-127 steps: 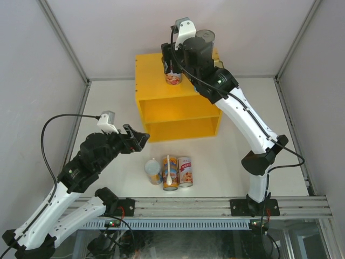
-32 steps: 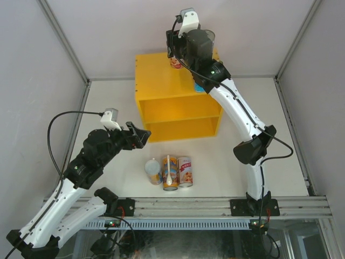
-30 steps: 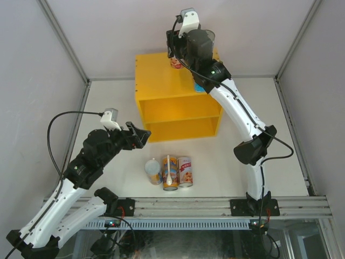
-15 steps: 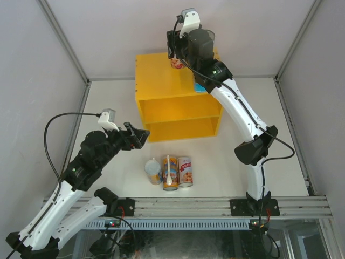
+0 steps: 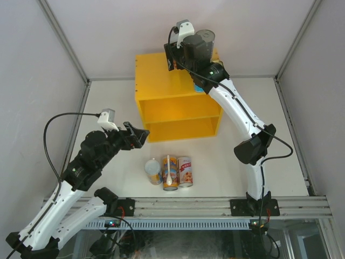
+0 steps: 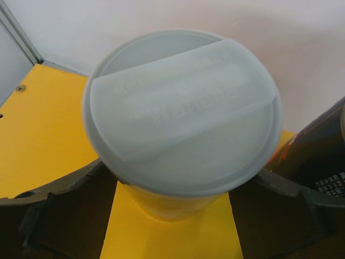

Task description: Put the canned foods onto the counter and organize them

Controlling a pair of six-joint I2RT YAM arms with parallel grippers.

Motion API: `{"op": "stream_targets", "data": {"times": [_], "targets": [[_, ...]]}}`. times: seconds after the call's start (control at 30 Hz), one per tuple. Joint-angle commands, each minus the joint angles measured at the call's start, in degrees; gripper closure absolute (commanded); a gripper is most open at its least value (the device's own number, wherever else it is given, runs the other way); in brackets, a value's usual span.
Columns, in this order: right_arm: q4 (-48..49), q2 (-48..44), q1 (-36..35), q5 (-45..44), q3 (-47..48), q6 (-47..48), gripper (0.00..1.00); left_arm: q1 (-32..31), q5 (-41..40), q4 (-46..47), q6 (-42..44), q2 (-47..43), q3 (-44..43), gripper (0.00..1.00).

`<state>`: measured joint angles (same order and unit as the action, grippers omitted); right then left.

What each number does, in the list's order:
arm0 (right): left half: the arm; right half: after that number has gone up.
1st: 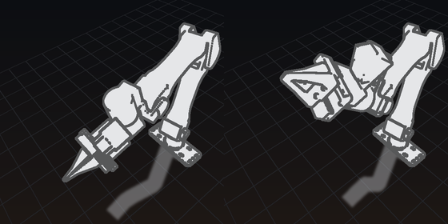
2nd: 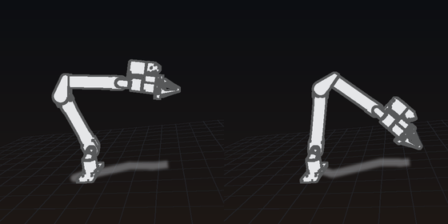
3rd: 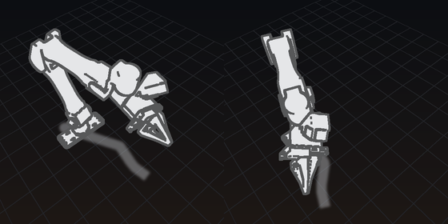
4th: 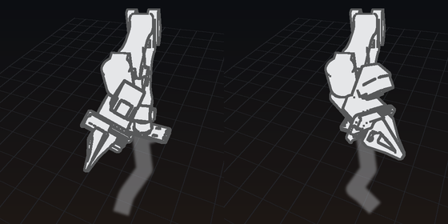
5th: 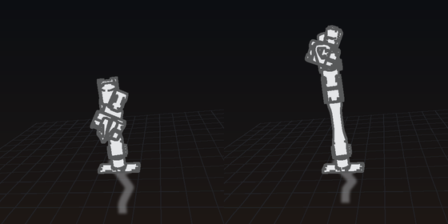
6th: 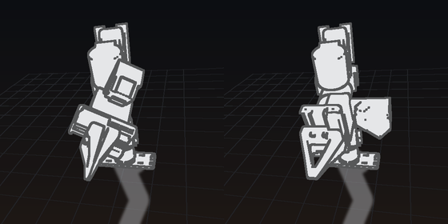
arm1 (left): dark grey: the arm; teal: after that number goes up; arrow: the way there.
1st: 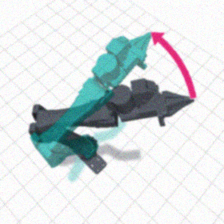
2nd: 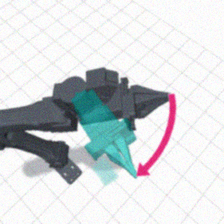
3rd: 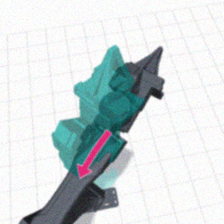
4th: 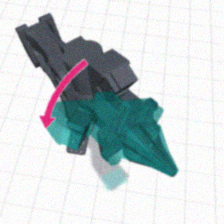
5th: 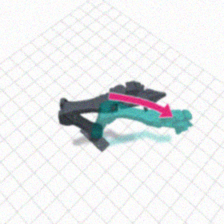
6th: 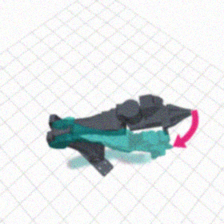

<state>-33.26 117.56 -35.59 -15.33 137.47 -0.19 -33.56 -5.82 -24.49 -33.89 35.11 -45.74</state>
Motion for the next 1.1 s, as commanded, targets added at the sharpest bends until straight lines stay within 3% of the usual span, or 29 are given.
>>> {"op": "stream_targets", "data": {"times": [0.0,0.73,1.07], "targets": [[0.07,-2.01,0.11,0.11,0.30,-0.44,0.24,0.34,-0.57,1.83,-0.12,-0.72,0.71,0.07],[8.65,-8.11,-1.71,0.81,-2.95,1.59,0.25,0.34,-3.42,0.08,-0.13,-3.37,-0.04,0.07],[7.02,-10.50,-3.22,-0.44,-3.38,2.34,0.25,0.34,-4.54,-0.51,-0.27,-5.18,-0.48,0.07]]}}
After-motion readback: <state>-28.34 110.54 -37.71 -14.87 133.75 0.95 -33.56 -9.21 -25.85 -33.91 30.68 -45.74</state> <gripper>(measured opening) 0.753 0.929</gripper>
